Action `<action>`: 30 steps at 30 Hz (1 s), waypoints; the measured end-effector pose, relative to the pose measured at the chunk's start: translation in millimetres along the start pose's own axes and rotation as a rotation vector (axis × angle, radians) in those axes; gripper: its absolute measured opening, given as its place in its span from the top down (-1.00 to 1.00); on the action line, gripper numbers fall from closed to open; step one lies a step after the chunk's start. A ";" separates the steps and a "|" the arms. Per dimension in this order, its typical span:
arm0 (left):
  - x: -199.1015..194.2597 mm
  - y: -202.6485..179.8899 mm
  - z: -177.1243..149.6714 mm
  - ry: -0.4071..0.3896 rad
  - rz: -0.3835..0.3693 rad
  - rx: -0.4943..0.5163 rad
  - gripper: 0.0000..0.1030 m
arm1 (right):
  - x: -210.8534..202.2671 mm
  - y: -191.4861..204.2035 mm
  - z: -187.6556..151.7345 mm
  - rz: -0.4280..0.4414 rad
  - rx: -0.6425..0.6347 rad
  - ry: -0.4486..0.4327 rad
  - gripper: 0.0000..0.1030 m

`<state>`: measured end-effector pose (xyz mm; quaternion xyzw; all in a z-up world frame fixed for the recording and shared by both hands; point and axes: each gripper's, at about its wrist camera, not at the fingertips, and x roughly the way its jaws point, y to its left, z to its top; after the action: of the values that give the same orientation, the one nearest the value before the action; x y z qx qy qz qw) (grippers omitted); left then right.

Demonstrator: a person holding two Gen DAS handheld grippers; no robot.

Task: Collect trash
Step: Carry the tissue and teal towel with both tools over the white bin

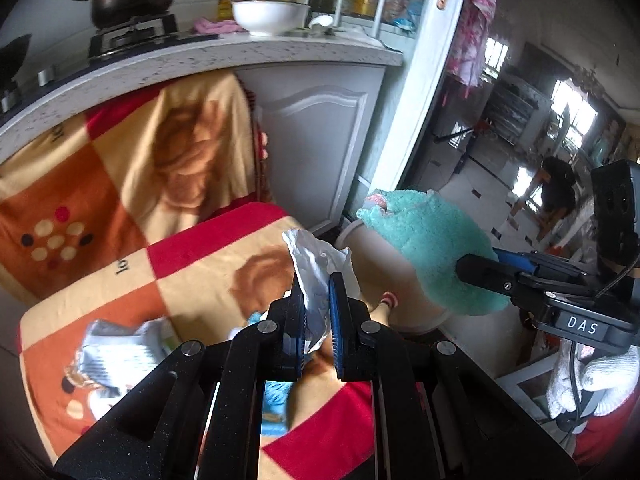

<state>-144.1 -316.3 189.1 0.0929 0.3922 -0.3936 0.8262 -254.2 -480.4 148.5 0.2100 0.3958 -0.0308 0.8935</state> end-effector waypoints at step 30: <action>131.0 -100.2 19.6 0.146 -0.075 0.083 0.85 | 24.6 -138.5 -26.1 -0.218 0.235 0.069 0.31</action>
<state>-155.2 -468.5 123.5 0.1408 0.4377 -0.4324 0.7757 -286.1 -593.3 66.5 0.2696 0.4404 -0.1664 0.8401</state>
